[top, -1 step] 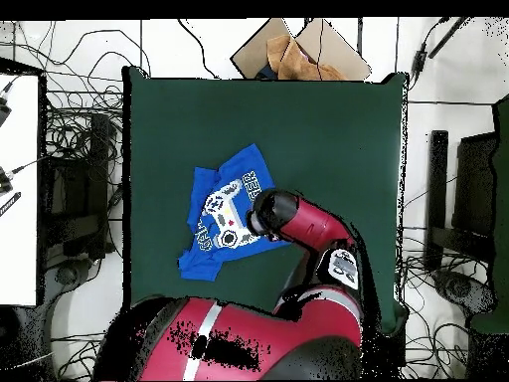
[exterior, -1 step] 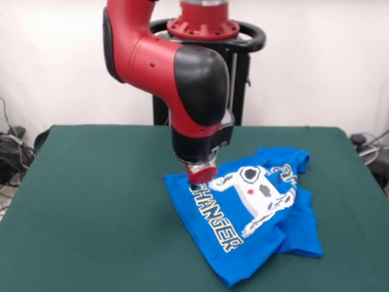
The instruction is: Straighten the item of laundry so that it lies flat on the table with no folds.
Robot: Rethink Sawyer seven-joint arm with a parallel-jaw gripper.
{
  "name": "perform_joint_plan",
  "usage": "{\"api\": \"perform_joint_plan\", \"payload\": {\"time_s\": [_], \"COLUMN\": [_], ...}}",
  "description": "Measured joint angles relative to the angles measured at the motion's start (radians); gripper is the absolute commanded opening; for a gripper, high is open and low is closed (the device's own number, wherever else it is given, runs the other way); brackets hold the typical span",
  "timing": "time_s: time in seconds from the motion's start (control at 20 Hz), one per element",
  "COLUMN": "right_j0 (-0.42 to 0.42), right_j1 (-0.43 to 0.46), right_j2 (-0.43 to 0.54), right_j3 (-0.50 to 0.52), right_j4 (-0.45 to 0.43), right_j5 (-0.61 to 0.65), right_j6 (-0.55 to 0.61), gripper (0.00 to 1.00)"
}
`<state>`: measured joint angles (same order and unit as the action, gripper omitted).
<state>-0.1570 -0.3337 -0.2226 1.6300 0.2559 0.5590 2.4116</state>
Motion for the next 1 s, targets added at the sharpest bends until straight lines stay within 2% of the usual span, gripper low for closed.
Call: {"api": "perform_joint_plan", "payload": {"time_s": [0.35,0.7,1.0], "right_j0": [0.017,0.086,0.101], "right_j1": [0.014,0.047,0.055], "right_j2": [0.006,-0.043,-0.056], "right_j3": [0.002,-0.008,-0.016], "right_j4": [-0.020,-0.053,-0.058], "right_j5": [-0.002,-0.054,-0.058], "right_j6": [0.000,0.000,0.000], "gripper": [0.00,0.00,0.00]}}
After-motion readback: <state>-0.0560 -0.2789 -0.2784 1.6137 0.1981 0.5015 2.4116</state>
